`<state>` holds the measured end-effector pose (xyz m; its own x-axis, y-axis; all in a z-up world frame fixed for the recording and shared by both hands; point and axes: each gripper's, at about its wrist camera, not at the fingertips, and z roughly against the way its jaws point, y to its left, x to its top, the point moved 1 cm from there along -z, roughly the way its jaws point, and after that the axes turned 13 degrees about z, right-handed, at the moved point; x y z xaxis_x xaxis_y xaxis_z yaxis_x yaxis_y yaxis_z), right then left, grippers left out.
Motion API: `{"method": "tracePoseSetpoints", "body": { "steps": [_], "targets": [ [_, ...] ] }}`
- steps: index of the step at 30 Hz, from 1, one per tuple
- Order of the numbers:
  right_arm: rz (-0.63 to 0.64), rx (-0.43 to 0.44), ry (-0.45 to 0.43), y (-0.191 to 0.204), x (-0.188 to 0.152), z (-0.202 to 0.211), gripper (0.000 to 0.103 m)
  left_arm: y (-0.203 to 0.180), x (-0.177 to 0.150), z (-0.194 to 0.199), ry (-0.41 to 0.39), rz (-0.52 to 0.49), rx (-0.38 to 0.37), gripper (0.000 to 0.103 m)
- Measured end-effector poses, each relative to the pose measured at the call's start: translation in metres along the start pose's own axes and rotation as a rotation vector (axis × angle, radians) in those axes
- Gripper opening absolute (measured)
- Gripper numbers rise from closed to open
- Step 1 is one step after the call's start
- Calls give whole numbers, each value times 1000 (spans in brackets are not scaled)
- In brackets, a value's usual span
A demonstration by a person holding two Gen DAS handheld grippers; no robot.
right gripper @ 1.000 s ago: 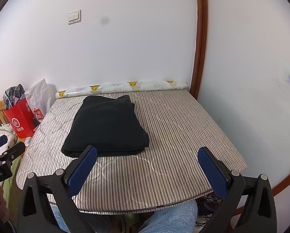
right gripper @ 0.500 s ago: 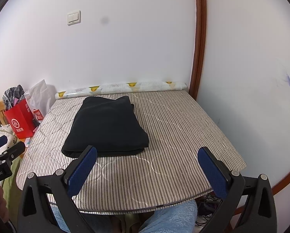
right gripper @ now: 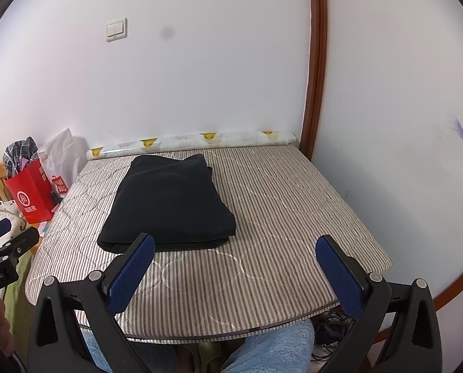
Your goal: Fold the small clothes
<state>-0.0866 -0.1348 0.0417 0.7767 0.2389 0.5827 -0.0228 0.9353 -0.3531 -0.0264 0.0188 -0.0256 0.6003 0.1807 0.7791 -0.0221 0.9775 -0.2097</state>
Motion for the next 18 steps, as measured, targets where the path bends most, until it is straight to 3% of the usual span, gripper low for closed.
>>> {"method": "tracePoseSetpoints", "body": {
  "steps": [18],
  "targets": [
    [-3, -6, -5, -3, -2, 1, 102, -2, 3, -9, 6, 6, 8, 96]
  ]
}}
